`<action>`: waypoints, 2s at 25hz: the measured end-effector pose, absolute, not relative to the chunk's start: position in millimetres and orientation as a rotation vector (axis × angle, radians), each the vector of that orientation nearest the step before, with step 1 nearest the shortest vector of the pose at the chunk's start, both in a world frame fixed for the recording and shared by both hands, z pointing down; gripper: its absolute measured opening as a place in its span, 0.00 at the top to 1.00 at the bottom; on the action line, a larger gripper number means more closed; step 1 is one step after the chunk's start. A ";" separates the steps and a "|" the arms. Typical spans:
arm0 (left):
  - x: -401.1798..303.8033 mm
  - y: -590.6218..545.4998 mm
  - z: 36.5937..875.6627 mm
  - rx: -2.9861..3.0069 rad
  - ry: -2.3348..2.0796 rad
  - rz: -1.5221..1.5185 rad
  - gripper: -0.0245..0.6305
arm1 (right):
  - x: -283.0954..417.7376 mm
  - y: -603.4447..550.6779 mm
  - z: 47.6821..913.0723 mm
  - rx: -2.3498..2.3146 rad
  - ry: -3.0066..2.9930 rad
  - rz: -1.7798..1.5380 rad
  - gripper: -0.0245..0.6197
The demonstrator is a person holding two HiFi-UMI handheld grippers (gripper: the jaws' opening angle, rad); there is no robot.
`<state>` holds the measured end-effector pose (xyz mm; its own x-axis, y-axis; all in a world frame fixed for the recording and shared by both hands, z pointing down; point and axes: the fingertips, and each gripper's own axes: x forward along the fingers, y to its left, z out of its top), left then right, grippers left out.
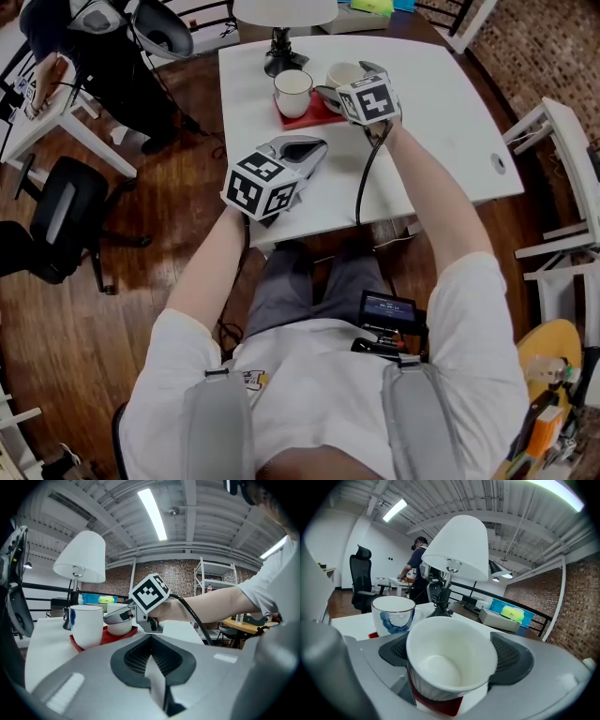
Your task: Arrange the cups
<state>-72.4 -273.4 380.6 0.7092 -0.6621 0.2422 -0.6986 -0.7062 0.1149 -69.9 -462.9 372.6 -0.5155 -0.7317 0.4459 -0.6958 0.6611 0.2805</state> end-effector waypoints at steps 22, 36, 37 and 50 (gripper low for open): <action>-75.1 -274.9 377.6 2.715 -1.110 0.261 0.96 | 16.2 -403.3 350.6 1.204 -2.626 0.208 0.39; -71.0 -278.1 375.9 2.685 -1.177 0.253 0.96 | 63.3 -330.0 370.0 1.188 -2.617 0.041 0.96; -72.1 -278.1 376.9 2.681 -1.183 0.251 0.96 | 61.4 -328.1 371.3 1.180 -2.628 0.051 0.96; -80.6 -284.7 367.4 2.662 -1.297 0.215 0.96 | 59.7 -330.5 373.3 1.177 -2.718 0.275 0.96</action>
